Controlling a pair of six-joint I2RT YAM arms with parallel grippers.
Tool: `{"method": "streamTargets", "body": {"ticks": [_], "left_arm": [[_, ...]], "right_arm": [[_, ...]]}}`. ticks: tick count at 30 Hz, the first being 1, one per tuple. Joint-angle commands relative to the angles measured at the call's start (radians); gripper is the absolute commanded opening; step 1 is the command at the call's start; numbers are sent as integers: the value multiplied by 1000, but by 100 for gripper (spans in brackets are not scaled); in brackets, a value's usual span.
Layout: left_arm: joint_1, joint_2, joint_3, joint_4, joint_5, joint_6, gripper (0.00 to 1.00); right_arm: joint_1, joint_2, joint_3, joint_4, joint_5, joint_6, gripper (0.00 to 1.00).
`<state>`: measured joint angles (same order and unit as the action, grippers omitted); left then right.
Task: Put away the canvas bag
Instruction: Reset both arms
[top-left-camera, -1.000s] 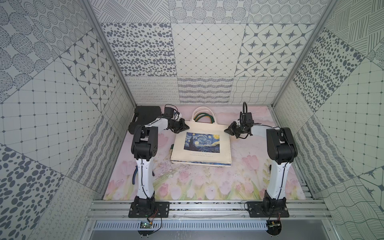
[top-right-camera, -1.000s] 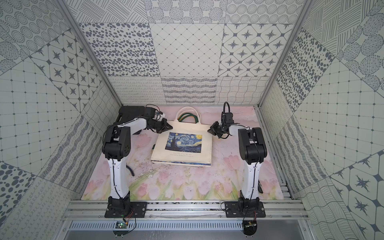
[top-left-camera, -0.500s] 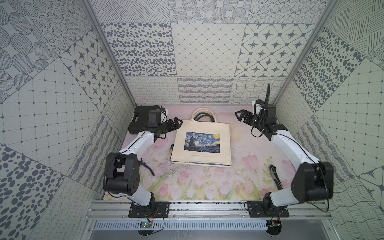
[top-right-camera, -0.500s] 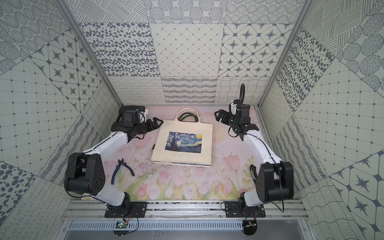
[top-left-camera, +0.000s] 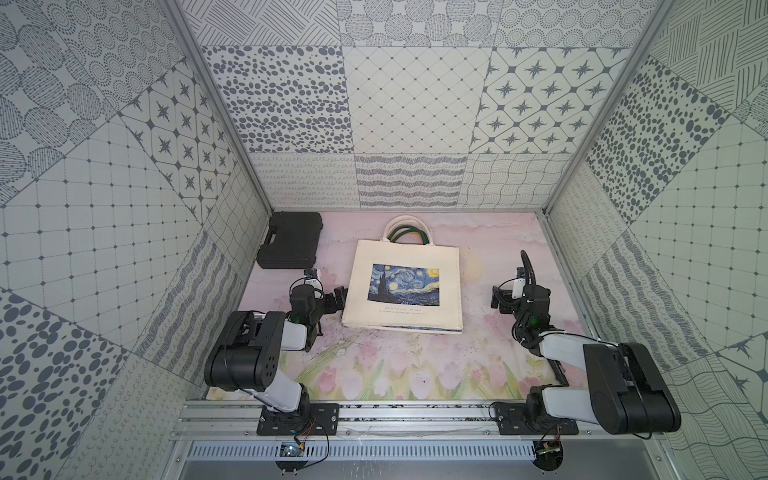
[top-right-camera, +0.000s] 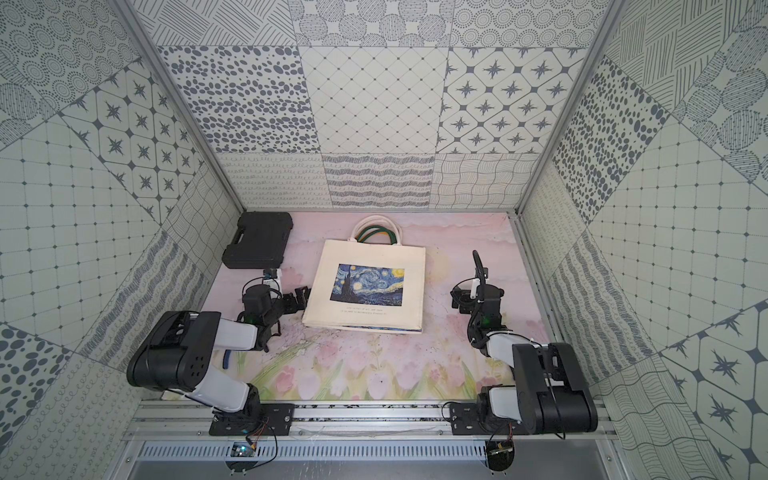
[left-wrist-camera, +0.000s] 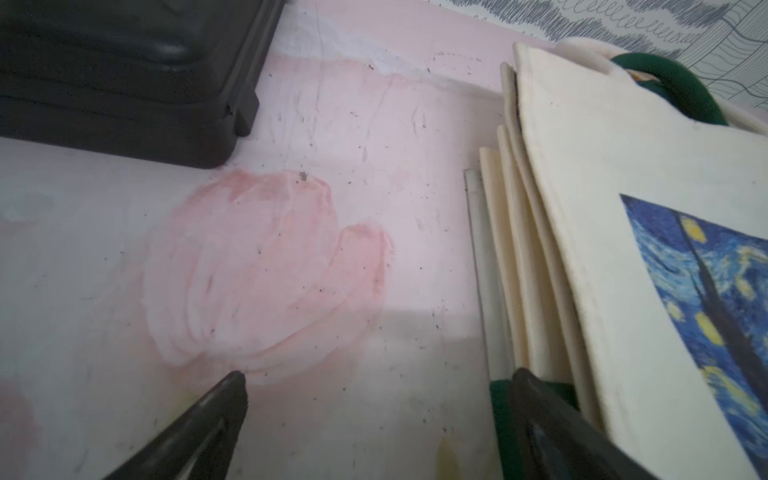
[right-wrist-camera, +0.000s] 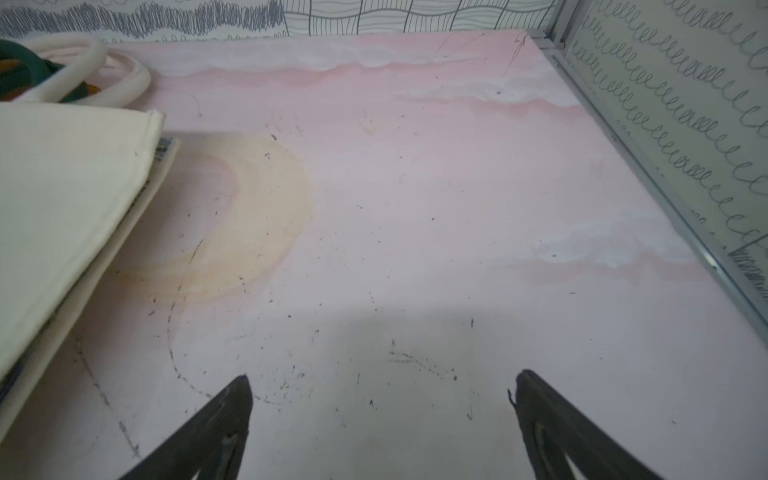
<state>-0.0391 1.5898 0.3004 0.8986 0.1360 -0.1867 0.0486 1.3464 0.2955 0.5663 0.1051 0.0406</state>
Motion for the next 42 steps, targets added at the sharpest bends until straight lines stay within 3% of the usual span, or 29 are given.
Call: {"method": "streamTargets", "body": {"ticks": [1, 6, 9, 12, 14, 15, 17, 19, 22, 24, 26, 28, 30, 31, 42], "left_arm": [[29, 72, 3, 519, 57, 158, 100], [28, 7, -22, 519, -118, 67, 100], [26, -158, -105, 487, -122, 117, 100], [28, -392, -164, 197, -231, 74, 100], [28, -495, -144, -58, -211, 128, 100], [30, -481, -144, -50, -191, 148, 99], [31, -362, -182, 140, -208, 116, 99], [31, -173, -186, 370, -219, 78, 99], [32, 67, -115, 484, -201, 106, 100], [32, -51, -35, 168, -203, 73, 100], [32, 14, 16, 187, -204, 102, 100], [32, -27, 87, -33, -156, 95, 100], [18, -7, 97, -8, -137, 144, 100], [19, -16, 120, -69, -119, 140, 99], [19, -6, 108, -22, -122, 149, 99]], "right_arm": [[-6, 60, 30, 297, -48, -9, 99], [-9, 220, 0, 509, -9, 13, 99], [-14, 195, 38, 393, -54, 0, 99], [-15, 199, 61, 358, -92, -18, 99], [-15, 201, 68, 349, -97, -18, 99], [-16, 200, 71, 341, -99, -19, 99], [-16, 202, 78, 331, -103, -20, 99], [-18, 201, 79, 328, -104, -19, 99], [-19, 202, 77, 332, -98, -12, 99], [-27, 202, 78, 333, -95, 0, 99], [-33, 201, 83, 322, -79, 15, 99], [-35, 204, 104, 287, -86, 14, 99], [-34, 206, 112, 270, -120, -1, 99], [-35, 206, 116, 264, -126, -2, 99], [-29, 207, 117, 262, -117, -8, 99]]}}
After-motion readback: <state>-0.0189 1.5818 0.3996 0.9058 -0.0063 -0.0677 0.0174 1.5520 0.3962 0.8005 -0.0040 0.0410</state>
